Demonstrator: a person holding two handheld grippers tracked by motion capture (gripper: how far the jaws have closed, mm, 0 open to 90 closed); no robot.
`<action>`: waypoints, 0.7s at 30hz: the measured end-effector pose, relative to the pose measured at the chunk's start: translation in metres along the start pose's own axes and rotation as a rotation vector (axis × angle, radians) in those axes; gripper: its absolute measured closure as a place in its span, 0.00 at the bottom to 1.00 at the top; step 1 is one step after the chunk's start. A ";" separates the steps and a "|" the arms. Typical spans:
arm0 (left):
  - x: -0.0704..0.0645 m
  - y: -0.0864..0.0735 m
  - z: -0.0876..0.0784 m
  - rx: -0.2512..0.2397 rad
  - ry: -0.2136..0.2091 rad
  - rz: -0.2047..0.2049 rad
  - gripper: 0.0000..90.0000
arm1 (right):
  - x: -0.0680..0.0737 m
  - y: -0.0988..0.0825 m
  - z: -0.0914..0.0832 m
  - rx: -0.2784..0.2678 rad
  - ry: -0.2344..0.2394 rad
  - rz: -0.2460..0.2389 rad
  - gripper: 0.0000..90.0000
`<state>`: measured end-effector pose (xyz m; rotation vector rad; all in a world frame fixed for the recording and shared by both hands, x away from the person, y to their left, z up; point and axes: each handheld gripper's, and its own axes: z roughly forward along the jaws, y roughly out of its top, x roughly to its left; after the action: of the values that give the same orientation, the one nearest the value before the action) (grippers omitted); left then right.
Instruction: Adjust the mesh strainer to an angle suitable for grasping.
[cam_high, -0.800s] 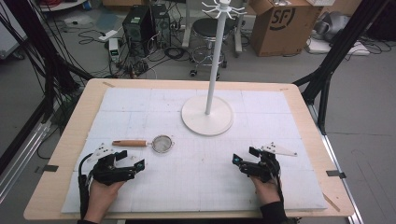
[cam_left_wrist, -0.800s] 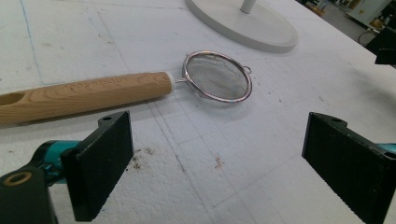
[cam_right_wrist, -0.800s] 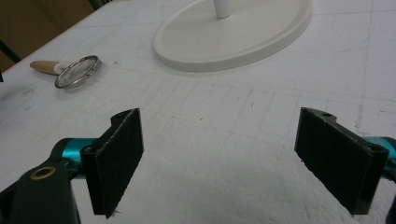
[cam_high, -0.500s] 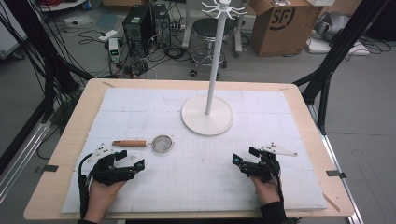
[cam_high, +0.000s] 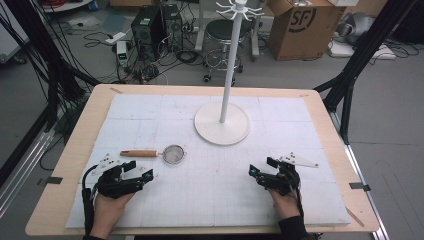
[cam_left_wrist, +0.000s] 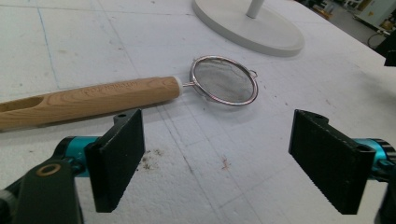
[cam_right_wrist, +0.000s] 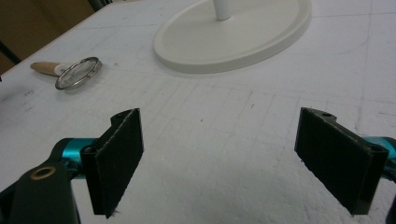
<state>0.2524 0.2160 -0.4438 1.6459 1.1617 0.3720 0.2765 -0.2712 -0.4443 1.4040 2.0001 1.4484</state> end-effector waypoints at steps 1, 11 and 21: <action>0.000 0.000 0.000 0.000 0.000 -0.002 0.24 | 0.000 0.000 0.000 -0.003 0.002 0.001 0.16; 0.002 -0.001 -0.003 -0.010 0.027 -0.013 0.42 | 0.000 0.000 0.000 -0.003 0.002 0.000 0.16; 0.003 -0.002 -0.002 0.010 0.015 -0.024 0.61 | 0.000 0.000 0.001 -0.003 0.005 -0.009 0.16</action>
<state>0.2516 0.2192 -0.4457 1.6385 1.1959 0.3646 0.2772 -0.2711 -0.4446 1.3895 2.0035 1.4517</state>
